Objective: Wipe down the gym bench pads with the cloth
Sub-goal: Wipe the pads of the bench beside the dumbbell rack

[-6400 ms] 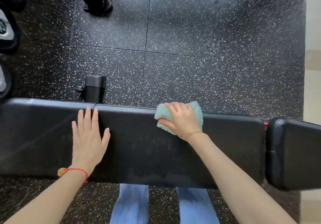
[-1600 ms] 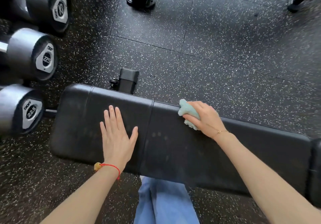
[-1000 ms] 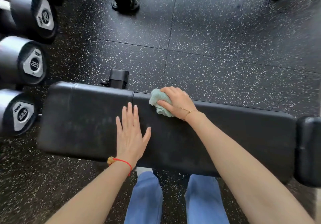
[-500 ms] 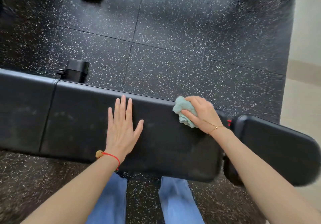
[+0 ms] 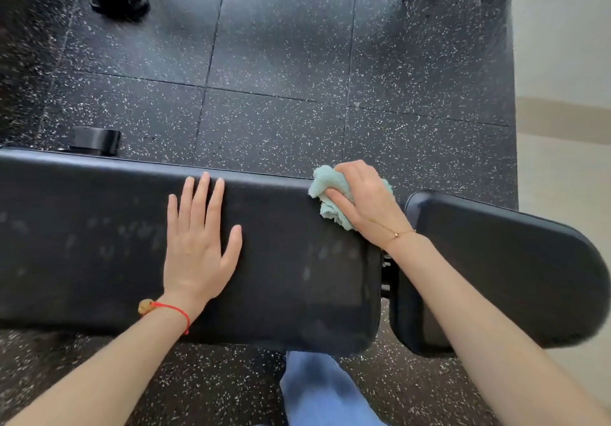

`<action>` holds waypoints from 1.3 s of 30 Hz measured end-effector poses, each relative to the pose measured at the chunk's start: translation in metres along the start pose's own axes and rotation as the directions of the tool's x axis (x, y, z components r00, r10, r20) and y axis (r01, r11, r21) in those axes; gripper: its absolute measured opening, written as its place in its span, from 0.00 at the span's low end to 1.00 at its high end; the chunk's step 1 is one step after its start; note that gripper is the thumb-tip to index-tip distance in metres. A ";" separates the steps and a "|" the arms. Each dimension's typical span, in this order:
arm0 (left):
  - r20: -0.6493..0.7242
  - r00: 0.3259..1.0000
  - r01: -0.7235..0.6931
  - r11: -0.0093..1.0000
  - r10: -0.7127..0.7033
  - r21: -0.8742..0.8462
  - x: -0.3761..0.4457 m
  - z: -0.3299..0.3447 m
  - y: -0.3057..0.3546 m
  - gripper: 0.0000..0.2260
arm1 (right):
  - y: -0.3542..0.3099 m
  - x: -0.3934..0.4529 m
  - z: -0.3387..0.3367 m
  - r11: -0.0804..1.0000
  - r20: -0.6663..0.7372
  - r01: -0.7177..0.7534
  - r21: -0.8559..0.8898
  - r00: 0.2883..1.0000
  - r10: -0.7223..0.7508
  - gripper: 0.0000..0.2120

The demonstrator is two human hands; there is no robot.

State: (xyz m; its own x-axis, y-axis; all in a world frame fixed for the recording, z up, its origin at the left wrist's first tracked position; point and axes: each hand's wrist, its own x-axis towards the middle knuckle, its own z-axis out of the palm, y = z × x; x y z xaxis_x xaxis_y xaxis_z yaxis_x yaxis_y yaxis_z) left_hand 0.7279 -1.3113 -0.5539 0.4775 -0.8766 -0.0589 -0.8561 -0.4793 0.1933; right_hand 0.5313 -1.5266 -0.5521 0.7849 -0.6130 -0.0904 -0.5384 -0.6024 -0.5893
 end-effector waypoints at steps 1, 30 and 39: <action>-0.025 1.000 -0.007 1.000 0.007 -0.007 0.000 0.002 -0.001 0.30 | 0.001 0.000 0.001 1.000 -0.026 0.020 0.007 0.999 -0.020 0.18; -0.245 0.959 -0.180 0.975 0.144 -0.132 -0.054 0.024 0.002 0.30 | -0.040 -0.133 0.053 0.941 -0.158 0.316 -0.119 0.930 -0.332 0.26; -0.255 0.957 -0.175 0.976 0.139 -0.126 -0.063 0.032 0.001 0.25 | -0.058 -0.167 0.077 0.956 -0.194 0.264 -0.124 0.939 -0.285 0.23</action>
State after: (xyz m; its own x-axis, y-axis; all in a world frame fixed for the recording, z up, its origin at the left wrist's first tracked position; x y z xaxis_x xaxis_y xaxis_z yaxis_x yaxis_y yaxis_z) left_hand 0.6904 -1.2579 -0.5815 0.3883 -0.8948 0.2203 -0.8948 -0.3089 0.3222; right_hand 0.4552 -1.3500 -0.5643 0.8307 -0.5031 0.2383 -0.3456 -0.8016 -0.4878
